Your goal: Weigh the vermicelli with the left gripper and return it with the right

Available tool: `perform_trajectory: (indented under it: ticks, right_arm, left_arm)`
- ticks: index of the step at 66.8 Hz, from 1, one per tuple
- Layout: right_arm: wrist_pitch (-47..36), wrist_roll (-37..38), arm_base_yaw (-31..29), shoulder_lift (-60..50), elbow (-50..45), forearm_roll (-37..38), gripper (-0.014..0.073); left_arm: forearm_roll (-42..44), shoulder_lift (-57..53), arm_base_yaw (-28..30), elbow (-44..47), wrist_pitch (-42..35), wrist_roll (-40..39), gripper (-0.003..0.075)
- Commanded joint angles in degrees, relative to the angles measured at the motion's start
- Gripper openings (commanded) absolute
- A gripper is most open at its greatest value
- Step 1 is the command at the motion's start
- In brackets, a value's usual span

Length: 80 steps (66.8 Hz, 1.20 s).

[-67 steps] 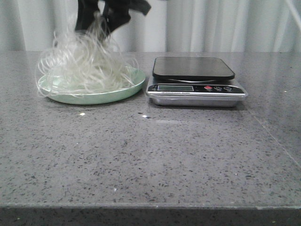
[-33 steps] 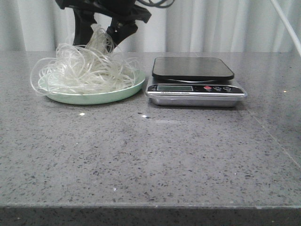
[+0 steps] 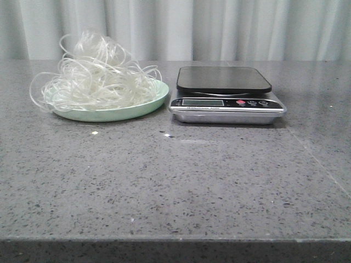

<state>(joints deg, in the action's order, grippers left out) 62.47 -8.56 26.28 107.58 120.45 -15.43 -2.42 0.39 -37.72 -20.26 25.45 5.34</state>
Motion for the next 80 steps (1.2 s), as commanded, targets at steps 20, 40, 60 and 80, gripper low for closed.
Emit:
perform_trajectory:
  ticks: [20, 40, 60, 80]
  right_arm:
    - [-22.3, -0.8, -8.4, -29.5, -36.5, 2.2, 0.0503]
    - [-32.8, -0.8, -10.1, -51.2, -62.6, 4.0, 0.0503]
    - [-36.2, -0.8, -10.1, -76.2, -76.5, 4.1, 0.0503]
    - [-47.5, -0.8, -10.1, -97.0, -91.9, 4.1, 0.0503]
  left_arm:
    - [-0.7, 0.7, -0.3, -1.4, -4.4, -0.2, 0.0127]
    - [-0.7, 0.7, -0.3, -1.4, -4.6, -0.2, 0.0127]
    - [-0.7, 0.7, -0.3, -1.4, -4.6, -0.2, 0.0127]
    - [-0.7, 0.7, -0.3, -1.4, -4.6, -0.2, 0.0127]
